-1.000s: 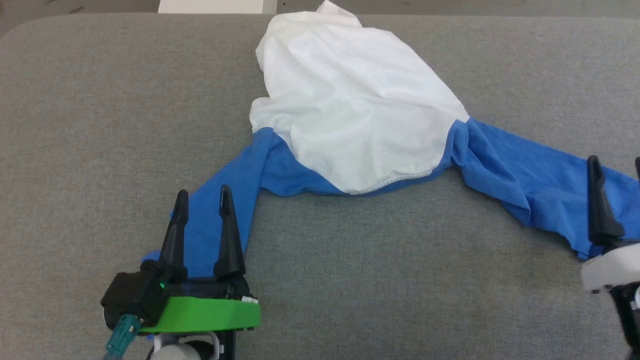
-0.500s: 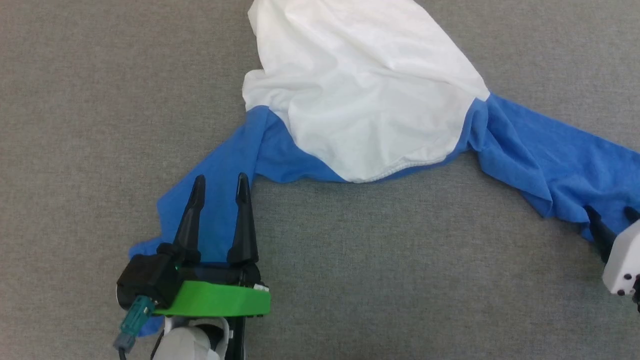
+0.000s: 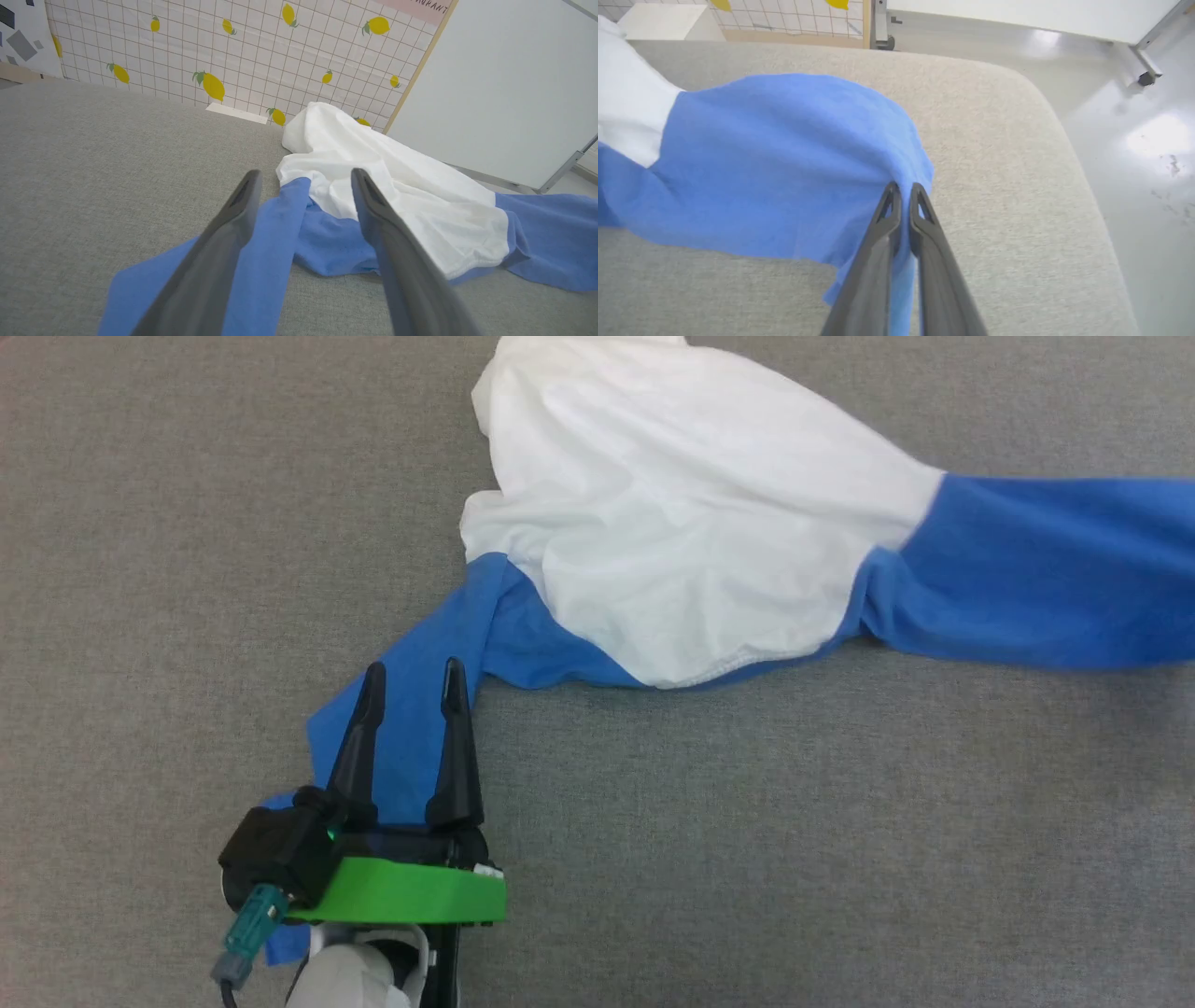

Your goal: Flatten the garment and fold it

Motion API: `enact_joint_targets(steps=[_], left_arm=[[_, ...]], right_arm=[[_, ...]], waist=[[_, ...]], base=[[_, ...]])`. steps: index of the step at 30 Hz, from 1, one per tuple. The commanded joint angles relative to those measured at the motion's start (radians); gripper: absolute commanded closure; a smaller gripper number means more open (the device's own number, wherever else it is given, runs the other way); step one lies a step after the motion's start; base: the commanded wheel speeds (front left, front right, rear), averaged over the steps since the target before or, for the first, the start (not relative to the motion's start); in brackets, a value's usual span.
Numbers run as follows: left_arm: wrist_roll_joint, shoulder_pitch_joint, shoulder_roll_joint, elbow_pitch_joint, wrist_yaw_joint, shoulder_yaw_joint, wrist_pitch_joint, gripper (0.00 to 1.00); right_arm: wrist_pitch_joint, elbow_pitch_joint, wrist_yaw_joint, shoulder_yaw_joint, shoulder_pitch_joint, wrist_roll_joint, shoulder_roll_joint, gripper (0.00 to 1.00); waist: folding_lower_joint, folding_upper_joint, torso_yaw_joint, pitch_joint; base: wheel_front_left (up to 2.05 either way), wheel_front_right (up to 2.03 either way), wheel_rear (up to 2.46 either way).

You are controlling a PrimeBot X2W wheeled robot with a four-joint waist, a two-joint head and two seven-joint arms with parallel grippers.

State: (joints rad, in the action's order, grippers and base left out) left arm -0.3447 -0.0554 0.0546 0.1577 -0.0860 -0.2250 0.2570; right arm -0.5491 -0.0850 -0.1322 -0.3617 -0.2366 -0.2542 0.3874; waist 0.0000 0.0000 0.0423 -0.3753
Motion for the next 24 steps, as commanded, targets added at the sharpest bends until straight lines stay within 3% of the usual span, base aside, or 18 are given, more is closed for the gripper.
enact_joint_targets(steps=[1,4,8,14,16,17,21,24], left_arm=[[-0.004,0.006,-0.004,0.003,-0.002,-0.005,0.005,0.0],[-0.007,0.001,-0.004,0.002,-0.001,-0.021,0.005,0.0],[-0.008,-0.005,-0.004,-0.005,-0.001,-0.034,0.005,0.0],[0.001,-0.016,-0.004,-0.024,0.006,-0.049,0.005,0.0],[0.006,-0.022,-0.004,-0.031,0.009,-0.055,0.005,0.0],[0.007,-0.026,-0.004,-0.033,0.009,-0.058,0.005,0.0],[0.013,-0.04,-0.004,-0.042,0.009,-0.063,0.005,0.0],[0.026,-0.039,-0.004,-0.051,0.013,-0.053,0.005,0.0]], right_arm=[[0.008,-0.009,0.002,-0.028,-0.033,0.019,0.039,1.0],[0.006,0.026,0.002,-0.118,-0.074,0.07,0.153,1.0],[0.034,0.131,0.002,-0.2,-0.087,0.145,0.238,1.0],[0.135,0.3,0.002,-0.218,-0.08,0.229,0.268,1.0],[0.174,0.347,0.002,-0.205,-0.093,0.236,0.249,0.52],[0.188,0.367,0.002,-0.198,-0.1,0.237,0.239,0.0],[0.254,0.404,0.002,-0.159,-0.15,0.215,0.187,0.0],[0.306,0.363,0.002,-0.125,-0.181,0.171,0.143,0.0]], waist=[[0.0,0.0,0.007,-0.002],[0.0,0.0,0.029,-0.02],[0.0,0.0,0.057,-0.043],[0.0,0.0,0.086,-0.064],[0.0,0.0,0.088,-0.066],[0.0,0.0,0.087,-0.066],[0.0,0.0,0.073,-0.051],[0.0,0.0,0.054,-0.022]], base=[[0.0,0.0,0.0],[0.0,0.0,0.0],[0.0,0.0,0.0],[0.0,0.0,0.0],[0.0,0.0,0.0],[0.0,0.0,0.0],[0.0,0.0,0.0],[0.0,0.0,0.0]])
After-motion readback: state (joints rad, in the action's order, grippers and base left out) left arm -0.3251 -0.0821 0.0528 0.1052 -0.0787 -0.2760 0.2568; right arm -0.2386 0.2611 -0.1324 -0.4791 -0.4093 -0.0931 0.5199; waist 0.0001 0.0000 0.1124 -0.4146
